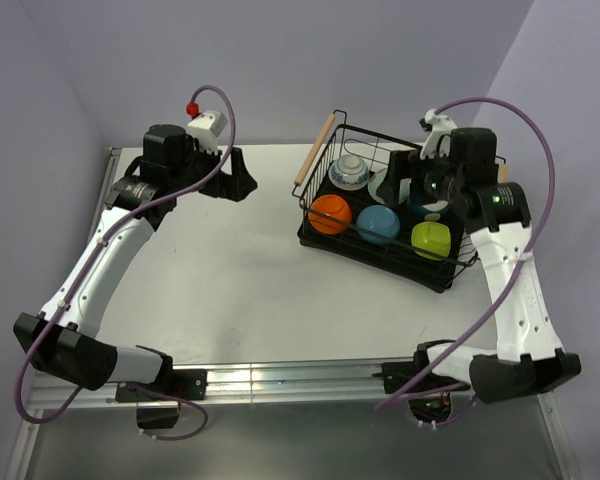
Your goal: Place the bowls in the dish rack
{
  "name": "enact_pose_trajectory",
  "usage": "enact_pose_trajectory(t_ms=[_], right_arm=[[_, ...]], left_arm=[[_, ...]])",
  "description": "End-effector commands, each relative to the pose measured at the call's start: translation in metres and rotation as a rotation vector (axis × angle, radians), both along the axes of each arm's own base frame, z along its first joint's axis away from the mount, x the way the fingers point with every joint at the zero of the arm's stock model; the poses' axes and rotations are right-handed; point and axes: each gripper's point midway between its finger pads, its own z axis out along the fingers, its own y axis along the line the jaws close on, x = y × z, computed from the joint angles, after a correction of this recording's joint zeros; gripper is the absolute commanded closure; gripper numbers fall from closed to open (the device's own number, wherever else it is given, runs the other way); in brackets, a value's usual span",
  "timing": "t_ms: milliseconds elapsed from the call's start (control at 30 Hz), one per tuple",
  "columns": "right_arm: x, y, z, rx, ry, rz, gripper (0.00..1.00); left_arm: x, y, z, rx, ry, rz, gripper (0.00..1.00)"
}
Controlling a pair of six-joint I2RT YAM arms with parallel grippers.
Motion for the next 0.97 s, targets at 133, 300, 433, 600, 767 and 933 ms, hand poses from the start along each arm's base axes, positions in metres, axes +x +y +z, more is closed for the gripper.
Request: enact_pose_trajectory(t_ms=[133, 300, 433, 600, 767, 933], right_arm=[[-0.065, 0.086, -0.018, 0.166, -0.032, 0.404, 0.0], [-0.086, 0.088, -0.035, 0.16, -0.027, 0.447, 0.0], [-0.099, 0.078, -0.044, 0.105, -0.066, 0.442, 0.0], [-0.108, 0.066, -0.064, 0.076, -0.071, 0.408, 0.0], [-0.112, 0.062, -0.062, 0.098, -0.068, 0.399, 0.0], [-0.115, 0.063, -0.057, 0.113, -0.077, 0.41, 0.0]], left_arm=[[-0.06, 0.009, -0.017, -0.016, 0.044, -0.089, 0.01], [-0.096, 0.026, -0.053, 0.001, 0.106, -0.108, 0.0], [-0.107, 0.041, -0.062, 0.015, 0.113, -0.064, 0.0], [-0.114, 0.051, -0.061, 0.019, 0.077, -0.038, 0.0], [-0.111, 0.054, -0.049, 0.003, 0.052, -0.022, 0.01], [-0.108, 0.054, -0.045, -0.002, 0.055, -0.022, 0.01]])
